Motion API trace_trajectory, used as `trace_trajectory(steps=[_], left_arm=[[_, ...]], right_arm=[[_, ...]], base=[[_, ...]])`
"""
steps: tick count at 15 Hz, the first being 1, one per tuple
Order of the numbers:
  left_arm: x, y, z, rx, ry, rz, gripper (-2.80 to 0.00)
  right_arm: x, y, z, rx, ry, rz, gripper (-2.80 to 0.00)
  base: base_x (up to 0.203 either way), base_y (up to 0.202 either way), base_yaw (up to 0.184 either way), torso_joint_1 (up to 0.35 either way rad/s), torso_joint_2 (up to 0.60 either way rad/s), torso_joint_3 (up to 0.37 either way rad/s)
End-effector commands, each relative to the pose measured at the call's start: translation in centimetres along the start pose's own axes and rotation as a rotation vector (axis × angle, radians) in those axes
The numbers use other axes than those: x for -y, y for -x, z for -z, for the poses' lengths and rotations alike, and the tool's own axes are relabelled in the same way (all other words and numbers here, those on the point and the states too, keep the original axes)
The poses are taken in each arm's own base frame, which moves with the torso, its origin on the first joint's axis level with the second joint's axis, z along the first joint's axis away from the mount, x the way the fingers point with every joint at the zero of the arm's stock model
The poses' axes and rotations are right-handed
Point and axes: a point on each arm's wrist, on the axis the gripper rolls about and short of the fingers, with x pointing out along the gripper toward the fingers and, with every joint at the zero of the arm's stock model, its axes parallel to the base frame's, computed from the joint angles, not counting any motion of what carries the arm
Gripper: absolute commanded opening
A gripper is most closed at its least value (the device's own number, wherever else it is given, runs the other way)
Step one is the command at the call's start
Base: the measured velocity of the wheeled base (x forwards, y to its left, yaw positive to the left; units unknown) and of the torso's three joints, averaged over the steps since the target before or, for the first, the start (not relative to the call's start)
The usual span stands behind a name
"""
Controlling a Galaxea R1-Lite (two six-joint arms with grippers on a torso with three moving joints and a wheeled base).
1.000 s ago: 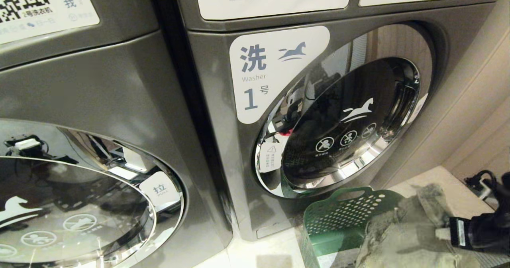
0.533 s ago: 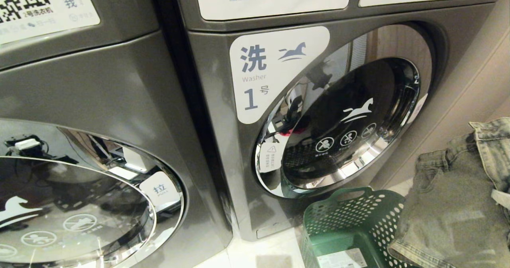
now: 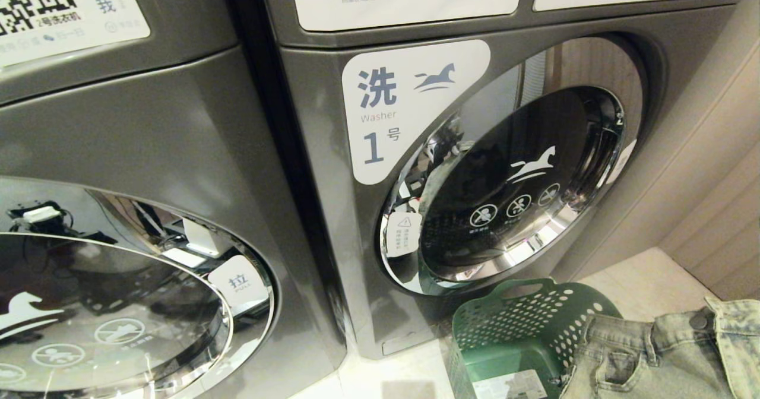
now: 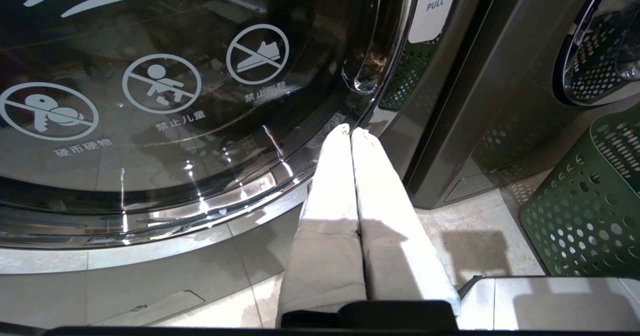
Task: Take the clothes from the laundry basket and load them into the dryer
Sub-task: Take the clothes out of the basket, then put the clothes in the dryer
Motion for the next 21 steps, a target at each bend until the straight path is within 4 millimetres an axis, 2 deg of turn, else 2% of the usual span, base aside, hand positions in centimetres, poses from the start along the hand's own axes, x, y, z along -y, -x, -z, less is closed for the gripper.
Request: trace_trajectory(steps=[1,7,10,16,21], left_arm=[[0.00,-0.01,0.02,0.000,0.000,0.000,-2.80],[0.00,-0.01,0.02,0.000,0.000,0.000,-2.80],[0.00,0.00,0.02,0.000,0.000,0.000,-2.80],[0.00,0.01,-0.02,0.001,0.000,0.000,-2.80],[0.00,0.01,-0.02,0.001,0.000,0.000,-2.80]], right_arm=[[-0.24,0.48,0.86,0.027,0.003,0.002,-2.80],[-0.24,0.46,0.92,0.015,-0.017,0.023,-2.80],[-0.34,0.50,1.27,-0.047,-0.065,0.052,-2.80],[-0.28,0.47,1.28,-0.035,-0.087,0.084,-2.80],[-0.28,0.79,1.36,0.033,-0.045,-0.045,-2.80]], base=[[0.000,0.000,0.000,0.000,0.00,0.000],[0.000,0.000,0.000,0.000,0.00,0.000],[0.000,0.000,0.000,0.000,0.00,0.000],[0.000,0.000,0.000,0.000,0.00,0.000],[0.000,0.000,0.000,0.000,0.00,0.000]])
